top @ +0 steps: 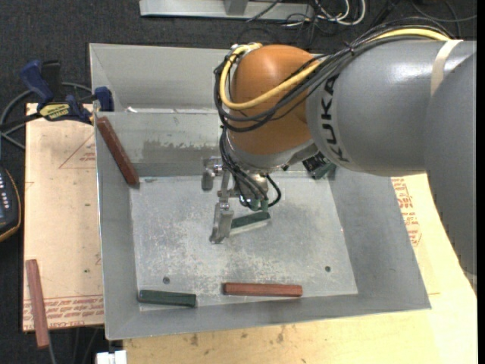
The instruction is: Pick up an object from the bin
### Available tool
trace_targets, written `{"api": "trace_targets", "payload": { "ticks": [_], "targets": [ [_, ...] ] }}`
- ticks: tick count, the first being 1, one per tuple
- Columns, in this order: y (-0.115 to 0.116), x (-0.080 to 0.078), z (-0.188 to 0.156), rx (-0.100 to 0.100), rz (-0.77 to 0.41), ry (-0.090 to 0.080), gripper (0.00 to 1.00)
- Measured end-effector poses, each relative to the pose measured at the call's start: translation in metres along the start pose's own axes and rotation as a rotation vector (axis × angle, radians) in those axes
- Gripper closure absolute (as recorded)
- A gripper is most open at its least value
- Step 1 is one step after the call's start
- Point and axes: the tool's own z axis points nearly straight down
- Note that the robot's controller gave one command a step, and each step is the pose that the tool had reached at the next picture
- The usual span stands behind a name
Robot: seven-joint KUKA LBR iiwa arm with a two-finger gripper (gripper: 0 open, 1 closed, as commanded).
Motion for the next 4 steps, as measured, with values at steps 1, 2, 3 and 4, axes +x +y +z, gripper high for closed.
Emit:
{"api": "trace_targets", "payload": {
  "ticks": [1, 2, 3, 4],
  "targets": [
    [-0.084, 0.000, 0.033, 0.003, 0.112, -0.004, 0.00],
    [-0.096, -0.043, 0.131, 0.000, -0.030, -0.006, 0.00],
    [-0.095, -0.045, 0.126, -0.002, -0.030, -0.011, 1.00],
    [-0.086, -0.038, -0.050, -0.001, -0.036, -0.020, 1.00]
  ]
}}
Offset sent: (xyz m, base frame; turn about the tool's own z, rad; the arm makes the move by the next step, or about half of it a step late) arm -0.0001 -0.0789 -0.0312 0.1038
